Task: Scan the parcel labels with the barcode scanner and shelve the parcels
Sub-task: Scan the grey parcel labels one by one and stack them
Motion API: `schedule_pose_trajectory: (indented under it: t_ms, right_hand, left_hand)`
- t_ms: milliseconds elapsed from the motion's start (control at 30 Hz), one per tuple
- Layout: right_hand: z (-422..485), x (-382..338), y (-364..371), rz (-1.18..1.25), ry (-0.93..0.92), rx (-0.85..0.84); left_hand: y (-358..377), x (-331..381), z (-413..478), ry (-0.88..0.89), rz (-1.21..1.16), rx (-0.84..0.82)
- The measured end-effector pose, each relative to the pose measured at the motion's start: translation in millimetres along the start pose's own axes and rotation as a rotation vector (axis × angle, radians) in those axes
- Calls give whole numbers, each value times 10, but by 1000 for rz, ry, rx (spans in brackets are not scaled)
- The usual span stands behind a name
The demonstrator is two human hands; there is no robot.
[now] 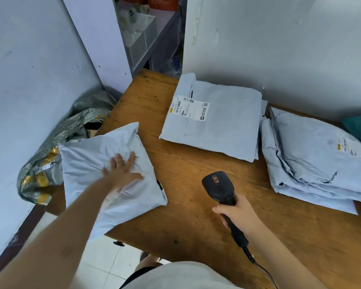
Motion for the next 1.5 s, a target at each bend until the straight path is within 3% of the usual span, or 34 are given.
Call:
schedule_pose_trajectory:
  t_ms: [67, 100, 200, 333, 533, 600, 700, 733, 867, 967, 1200, 1400, 1500]
  right_hand:
    - [20, 3, 57, -18, 11, -27]
    - [27, 0, 82, -22, 14, -37]
    - [52, -33, 130, -30, 17, -55]
    - [88, -80, 133, -35, 15, -61]
    - [67, -99, 67, 3, 21, -47]
    - [56, -117, -11, 25, 10, -27]
    - [24, -178, -134, 62, -5, 0]
    - [15, -196, -184, 79, -8, 16]
    - [-45, -263, -382, 141, -36, 87]
    - [-117, -243, -522, 153, -35, 147]
    - [-229, -154, -669, 249, -17, 239]
    - [-226, -196, -383, 245, -27, 65]
    - [-206, -195, -121, 222, -8, -85]
  left_hand:
    - [-81, -61, -58, 99, -124, -158]
    - [-90, -128, -109, 128, -60, -190]
    - [0, -308, -197, 148, 309, -53]
    - [-47, -280, -177, 52, 275, 139]
    - [-135, -105, -178, -69, 254, 164]
    - [-363, -57, -165, -95, 98, 235]
    - [-802, 166, -91, -124, -596, 415]
    - [-888, 336, -24, -121, -702, 430]
    - [-855, 1239, 258, 32, -588, 131]
    - [-717, 1479, 400, 32, -653, -75]
    - [-506, 1718, 325, 122, -935, -14]
    - [208, 1163, -165, 87, -866, -407]
    - [226, 1029, -192, 117, -733, -392]
Point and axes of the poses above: each hand's wrist, its own z-axis towards the middle knuckle, its own y-axis out of the palm, x = y × z, the point moved 9 cm from there along z, towards the middle knuckle, and after that the axes turned 3 degrees about z, right-handed, at the moved point
